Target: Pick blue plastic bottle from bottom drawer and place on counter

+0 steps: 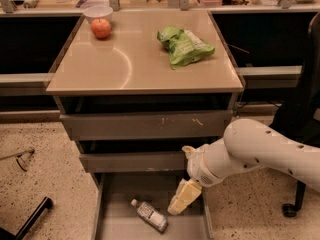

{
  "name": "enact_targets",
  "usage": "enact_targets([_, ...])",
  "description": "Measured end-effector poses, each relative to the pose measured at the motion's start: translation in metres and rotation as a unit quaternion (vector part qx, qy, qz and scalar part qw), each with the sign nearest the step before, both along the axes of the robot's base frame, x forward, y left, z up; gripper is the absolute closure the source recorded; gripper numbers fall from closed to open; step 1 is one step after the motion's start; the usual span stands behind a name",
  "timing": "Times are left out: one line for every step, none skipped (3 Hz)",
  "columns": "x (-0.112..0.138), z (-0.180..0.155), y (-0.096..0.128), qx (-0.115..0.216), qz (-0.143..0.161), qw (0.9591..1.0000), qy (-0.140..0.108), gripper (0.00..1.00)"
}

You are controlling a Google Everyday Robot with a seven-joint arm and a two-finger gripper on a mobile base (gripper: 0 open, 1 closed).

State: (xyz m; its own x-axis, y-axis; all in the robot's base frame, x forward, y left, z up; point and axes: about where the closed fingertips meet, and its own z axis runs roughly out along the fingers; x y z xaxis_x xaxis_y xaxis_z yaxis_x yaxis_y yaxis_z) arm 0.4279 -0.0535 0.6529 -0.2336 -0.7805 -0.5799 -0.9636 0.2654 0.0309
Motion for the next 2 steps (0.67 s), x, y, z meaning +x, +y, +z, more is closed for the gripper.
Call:
enact_targets([0.004,-0.034,0.01,0.002,-0.009,0.9999,0.008,0.0])
enact_targets([0.016,-0.096,0.034,0.008,-0.024,0.9996,0.01,0.0])
